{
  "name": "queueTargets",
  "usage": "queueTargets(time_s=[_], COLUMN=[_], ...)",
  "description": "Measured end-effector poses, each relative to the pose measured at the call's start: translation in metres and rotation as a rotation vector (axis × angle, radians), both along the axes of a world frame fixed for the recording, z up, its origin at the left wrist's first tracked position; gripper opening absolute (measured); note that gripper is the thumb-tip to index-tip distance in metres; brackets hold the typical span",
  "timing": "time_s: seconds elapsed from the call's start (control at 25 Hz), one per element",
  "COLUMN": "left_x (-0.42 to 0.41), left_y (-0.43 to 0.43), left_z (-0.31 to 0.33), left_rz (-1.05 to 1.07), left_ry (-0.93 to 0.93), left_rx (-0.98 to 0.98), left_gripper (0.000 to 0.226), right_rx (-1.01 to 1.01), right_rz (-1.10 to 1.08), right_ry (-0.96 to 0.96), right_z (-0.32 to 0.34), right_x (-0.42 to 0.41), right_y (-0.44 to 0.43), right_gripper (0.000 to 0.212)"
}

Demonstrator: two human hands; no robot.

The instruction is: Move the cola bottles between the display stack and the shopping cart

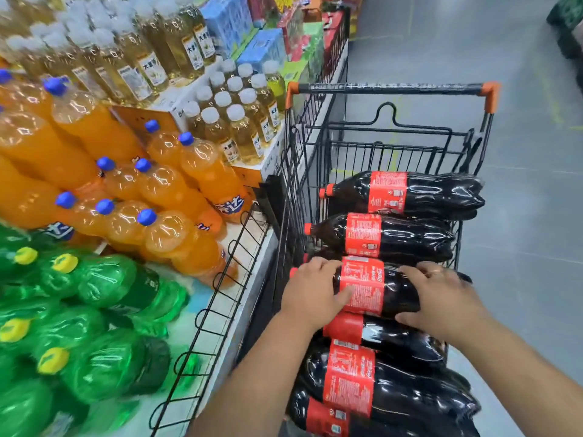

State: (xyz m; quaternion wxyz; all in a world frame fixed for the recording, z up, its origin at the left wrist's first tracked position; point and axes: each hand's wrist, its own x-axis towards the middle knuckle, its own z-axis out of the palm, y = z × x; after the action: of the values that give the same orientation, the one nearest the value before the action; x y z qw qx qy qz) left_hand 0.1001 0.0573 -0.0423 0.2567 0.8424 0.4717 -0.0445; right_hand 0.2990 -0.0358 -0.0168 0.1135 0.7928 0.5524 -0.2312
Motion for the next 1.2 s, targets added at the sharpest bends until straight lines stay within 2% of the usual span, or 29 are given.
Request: queueTargets(time_s=[0.2, 0.44, 0.64, 0.8, 0.88, 1.2], left_x=[0.010, 0.031, 0.048, 0.060, 0.064, 0.072], left_y=[-0.019, -0.036, -0.038, -0.037, -0.036, -0.032], left_z=[-0.029, -0.050, -0.054, -0.056, -0.061, -0.058], left_rz=[0.277, 0.642, 0.994, 1.247, 1.310, 1.393], left_ry=[-0.148, -0.419, -0.528, -0.699, -0.766, -0.816], left_rx=[0.017, -0.006, -0.087, -0.337, -0.401, -0.413], left_gripper=[0.051, 0.043, 0.056, 0.082, 0.091, 0.103], right_rx=[-0.030, -0.059, -0.110, -0.100, -0.088, -0.099], right_rz=[0.124, 0.306, 0.361, 0.367, 0.375, 0.368], right_ry=[-0.030, -0.074, 0.001, 0.028, 0.021, 0.071], right_z=[-0.018, -0.034, -0.036, -0.037, -0.038, -0.039], right_x=[0.018, 0.028, 0.036, 0.038, 0.038, 0.045], right_y=[0.013, 0.027, 0.043, 0.042, 0.043, 0.048], right_gripper=[0.103, 0.122, 0.131, 0.132, 0.132, 0.130])
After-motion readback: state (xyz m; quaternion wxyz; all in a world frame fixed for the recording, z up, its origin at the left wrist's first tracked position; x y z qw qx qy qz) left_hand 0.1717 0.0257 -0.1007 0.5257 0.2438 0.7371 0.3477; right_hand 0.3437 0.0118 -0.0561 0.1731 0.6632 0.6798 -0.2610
